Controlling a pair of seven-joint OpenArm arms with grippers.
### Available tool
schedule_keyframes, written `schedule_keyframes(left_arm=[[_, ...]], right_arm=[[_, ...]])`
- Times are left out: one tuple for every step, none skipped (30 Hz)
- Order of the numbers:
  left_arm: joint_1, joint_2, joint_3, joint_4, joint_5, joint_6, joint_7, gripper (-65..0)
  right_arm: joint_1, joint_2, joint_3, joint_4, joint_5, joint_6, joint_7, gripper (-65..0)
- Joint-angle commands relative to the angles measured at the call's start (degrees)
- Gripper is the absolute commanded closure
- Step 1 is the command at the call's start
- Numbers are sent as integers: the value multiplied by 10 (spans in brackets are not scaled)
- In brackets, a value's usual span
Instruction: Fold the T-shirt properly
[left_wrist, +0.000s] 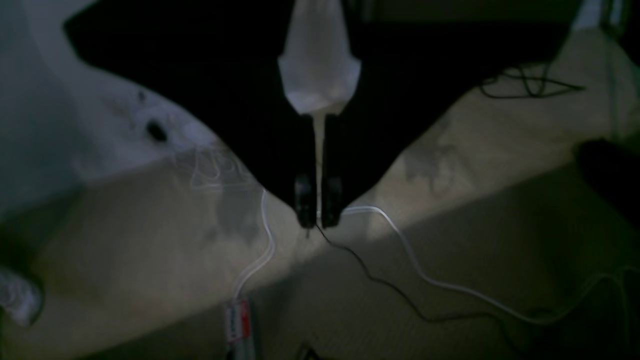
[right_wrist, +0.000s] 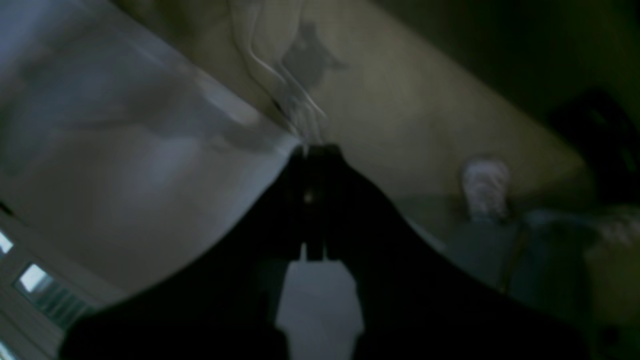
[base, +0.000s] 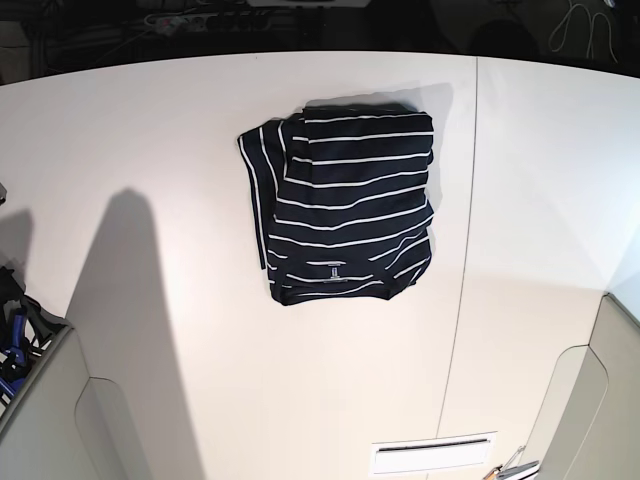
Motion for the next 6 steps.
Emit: schedule_keyframes(left_arm=[[-7,0,10,-9,-1,-2,11,-29],[-21,6,20,-19,-1,-2,14,-29],[-33,11,30,-27,-1,-2,14,-29],[-45,17,37,-35,-1,-2,14,-29],[-56,22,42,-42,-1,-2,14,-29],[-64,26,45,-48,-1,-2,14,-29]], right_arm=[[9,8,-1,-17,-1,3,-3,0],[22,8,-2,-37,-7,3,-3,0],[34,7,-2,-54,-10,3,-3,0],[47,6,-2,-70,-12,3,-3,0],[59,5,-2,-83,-13,3,-3,0],[68,3,-2,-93,-12,3,-3,0]])
